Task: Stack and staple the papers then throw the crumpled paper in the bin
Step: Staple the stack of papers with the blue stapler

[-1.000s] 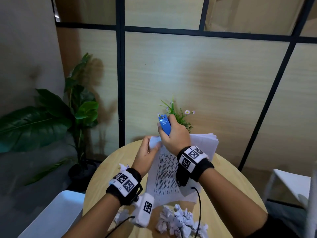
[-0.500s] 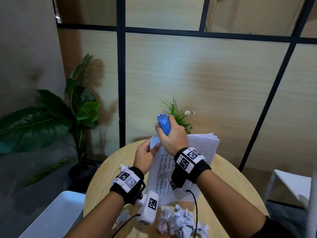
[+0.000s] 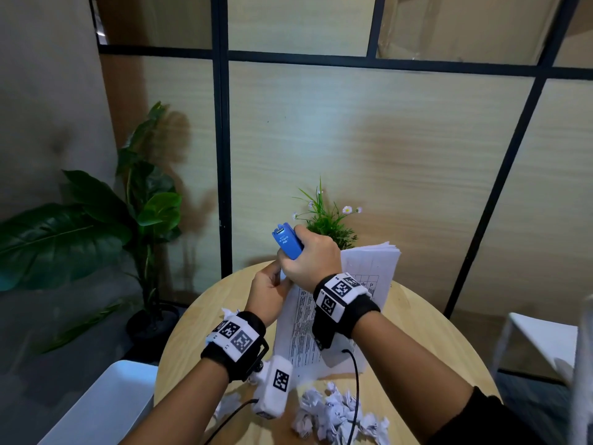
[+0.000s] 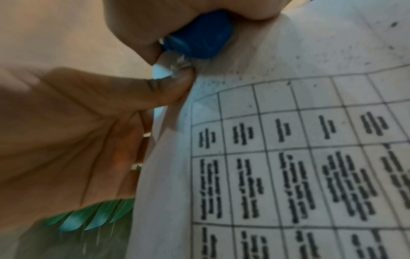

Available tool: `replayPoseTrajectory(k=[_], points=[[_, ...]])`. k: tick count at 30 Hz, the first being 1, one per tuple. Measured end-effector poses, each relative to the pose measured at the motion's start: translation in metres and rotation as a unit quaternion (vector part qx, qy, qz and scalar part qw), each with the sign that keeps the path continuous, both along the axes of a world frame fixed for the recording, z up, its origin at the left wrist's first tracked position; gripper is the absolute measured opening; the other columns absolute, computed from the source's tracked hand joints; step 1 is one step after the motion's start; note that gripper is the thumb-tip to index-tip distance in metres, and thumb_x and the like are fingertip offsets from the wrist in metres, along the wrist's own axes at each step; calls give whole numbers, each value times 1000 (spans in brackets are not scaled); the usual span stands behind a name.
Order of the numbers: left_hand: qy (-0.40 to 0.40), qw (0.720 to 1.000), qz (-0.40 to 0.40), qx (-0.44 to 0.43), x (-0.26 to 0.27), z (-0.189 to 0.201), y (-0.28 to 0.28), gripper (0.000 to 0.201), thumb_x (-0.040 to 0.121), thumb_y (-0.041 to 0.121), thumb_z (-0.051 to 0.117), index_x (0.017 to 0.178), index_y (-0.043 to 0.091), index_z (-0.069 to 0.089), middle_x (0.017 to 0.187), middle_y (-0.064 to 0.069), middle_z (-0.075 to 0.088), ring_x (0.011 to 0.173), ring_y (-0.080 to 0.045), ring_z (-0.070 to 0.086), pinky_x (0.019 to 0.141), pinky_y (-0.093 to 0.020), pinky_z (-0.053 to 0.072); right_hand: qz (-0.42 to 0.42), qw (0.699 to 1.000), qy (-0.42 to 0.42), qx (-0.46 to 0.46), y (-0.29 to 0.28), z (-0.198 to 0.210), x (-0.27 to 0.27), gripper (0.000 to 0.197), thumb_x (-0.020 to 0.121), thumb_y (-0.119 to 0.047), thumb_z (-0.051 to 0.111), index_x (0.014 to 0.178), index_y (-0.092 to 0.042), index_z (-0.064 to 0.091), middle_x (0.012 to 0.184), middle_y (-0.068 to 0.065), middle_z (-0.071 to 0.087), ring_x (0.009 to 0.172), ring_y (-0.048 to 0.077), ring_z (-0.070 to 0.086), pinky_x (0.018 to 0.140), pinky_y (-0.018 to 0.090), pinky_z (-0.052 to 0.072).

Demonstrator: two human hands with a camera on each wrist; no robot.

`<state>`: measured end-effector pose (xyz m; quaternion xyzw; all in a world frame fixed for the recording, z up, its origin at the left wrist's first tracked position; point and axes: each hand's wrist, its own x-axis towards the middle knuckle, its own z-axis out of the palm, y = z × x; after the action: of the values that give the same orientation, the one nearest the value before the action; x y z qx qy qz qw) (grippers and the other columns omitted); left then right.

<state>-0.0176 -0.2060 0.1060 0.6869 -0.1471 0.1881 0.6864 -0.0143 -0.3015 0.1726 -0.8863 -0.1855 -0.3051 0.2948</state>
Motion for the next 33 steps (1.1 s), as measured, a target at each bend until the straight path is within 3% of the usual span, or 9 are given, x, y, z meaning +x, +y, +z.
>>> replayPoseTrajectory(k=[5,8,12,15,17,23,27,30,33], points=[[-3,1000,-5,-22,0,1,0,4,78,11,60,81,14,61,77,3,63,81,-17,50,79,-34,43,23,997,-65,-29,-10,0,-1,30,72,-39,59,68,-20,36,56,-5,41,51,22,39,55,25,25],[4,1000,-6,-6,-1,-1,2,3,89,4,57,89,6,59,86,-10,55,84,-17,47,77,-36,41,32,996,-70,-33,-16,0,-2,30,76,-40,58,70,-20,37,58,-5,42,52,20,39,57,25,25],[8,1000,-3,9,-1,1,1,16,87,5,57,91,20,61,90,-6,59,86,-14,52,82,-31,43,17,997,-61,-48,-13,-3,-1,29,73,-45,51,70,-19,39,56,-3,44,51,24,41,56,27,28],[15,1000,-15,13,-5,4,-2,34,87,-11,51,106,17,58,95,7,64,83,13,61,79,-7,47,2,998,-38,-48,-10,-5,2,28,69,-46,47,71,-19,38,58,3,49,55,33,49,53,29,34],[14,1000,-12,7,-8,6,-2,36,87,-14,50,107,16,57,97,10,64,81,18,60,76,-4,47,2,998,-26,-54,-9,-5,3,28,69,-43,50,72,-18,37,58,2,46,55,32,46,54,30,35],[26,1000,-2,12,-8,9,-5,29,90,-5,52,110,15,58,100,2,66,90,-4,61,87,-21,49,4,999,-28,-45,-15,3,2,37,76,-52,48,70,-16,41,56,2,48,57,30,49,56,30,34],[40,999,10,-2,-9,12,-6,16,92,7,54,105,0,61,94,-13,67,85,-20,61,81,-39,51,53,988,28,140,-21,21,-2,48,79,-60,41,72,-13,47,60,0,49,63,25,49,65,35,40],[54,998,14,-1,-15,15,-4,13,92,10,55,101,10,64,92,-11,70,83,-22,65,81,-40,53,49,916,79,391,-48,39,10,73,70,-74,35,80,-7,60,73,6,59,71,22,54,74,39,46],[62,998,15,-7,-14,15,-5,11,92,12,56,95,16,65,88,-5,70,79,-19,65,79,-38,54,-38,853,57,517,-80,37,15,53,86,-60,37,62,-16,53,63,4,56,58,14,54,70,36,43]])
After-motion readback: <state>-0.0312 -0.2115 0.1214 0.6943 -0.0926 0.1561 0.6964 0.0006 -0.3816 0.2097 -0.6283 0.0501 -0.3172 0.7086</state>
